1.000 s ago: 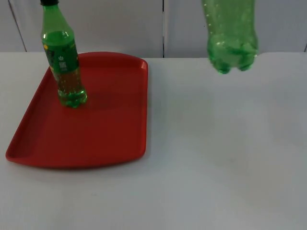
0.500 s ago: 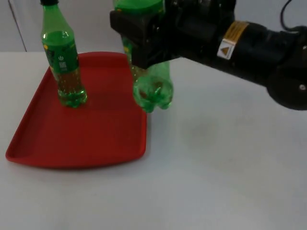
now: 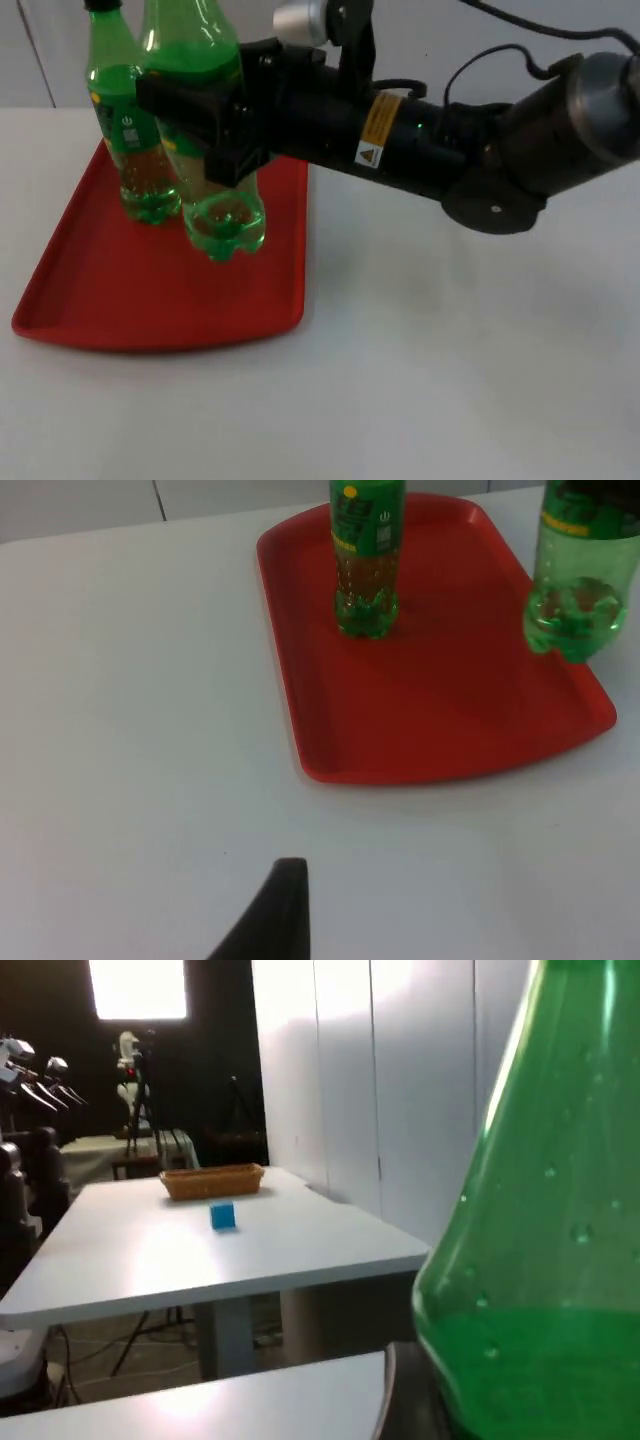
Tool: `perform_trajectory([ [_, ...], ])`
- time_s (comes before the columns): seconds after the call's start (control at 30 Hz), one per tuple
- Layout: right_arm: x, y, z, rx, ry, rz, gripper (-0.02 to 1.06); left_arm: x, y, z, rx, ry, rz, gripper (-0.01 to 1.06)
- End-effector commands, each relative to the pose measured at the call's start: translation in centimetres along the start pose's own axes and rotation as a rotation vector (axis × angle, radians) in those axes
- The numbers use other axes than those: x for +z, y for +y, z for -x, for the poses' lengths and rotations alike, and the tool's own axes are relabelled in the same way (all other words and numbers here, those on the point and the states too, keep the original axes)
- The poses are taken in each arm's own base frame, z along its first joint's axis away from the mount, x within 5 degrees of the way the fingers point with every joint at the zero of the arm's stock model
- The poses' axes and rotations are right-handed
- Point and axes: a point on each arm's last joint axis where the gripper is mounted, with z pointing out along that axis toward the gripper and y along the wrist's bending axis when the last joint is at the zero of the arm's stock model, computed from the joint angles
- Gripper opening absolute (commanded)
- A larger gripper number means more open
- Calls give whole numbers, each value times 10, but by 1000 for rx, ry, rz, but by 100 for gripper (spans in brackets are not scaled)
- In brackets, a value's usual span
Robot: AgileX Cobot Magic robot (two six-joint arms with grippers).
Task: Place the bottle upright on the tray.
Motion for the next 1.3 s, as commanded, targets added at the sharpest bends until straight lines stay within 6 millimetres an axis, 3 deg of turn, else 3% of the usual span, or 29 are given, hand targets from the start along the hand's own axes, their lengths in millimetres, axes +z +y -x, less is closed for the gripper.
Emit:
perform_trajectory([
  [0.0,7,-4,-4,-111,-79,41,0,0,-1,-1,-4,-2,-5,105],
  [0.53,40,-29,-44,-116,-156,71,0,0,-1,-1,-4,-2,-5,105],
  [0.8,54,-34,-81,-71,-182,133,0,0,-1,-1,-4,-2,-5,105],
  [1.13,49,-30,-109,-38,-153,134,0,0,-1,-1,-4,-2,-5,105],
  [1.27,49,-29,-112,-31,-146,139,0,0,-1,-1,-4,-2,-5,105],
])
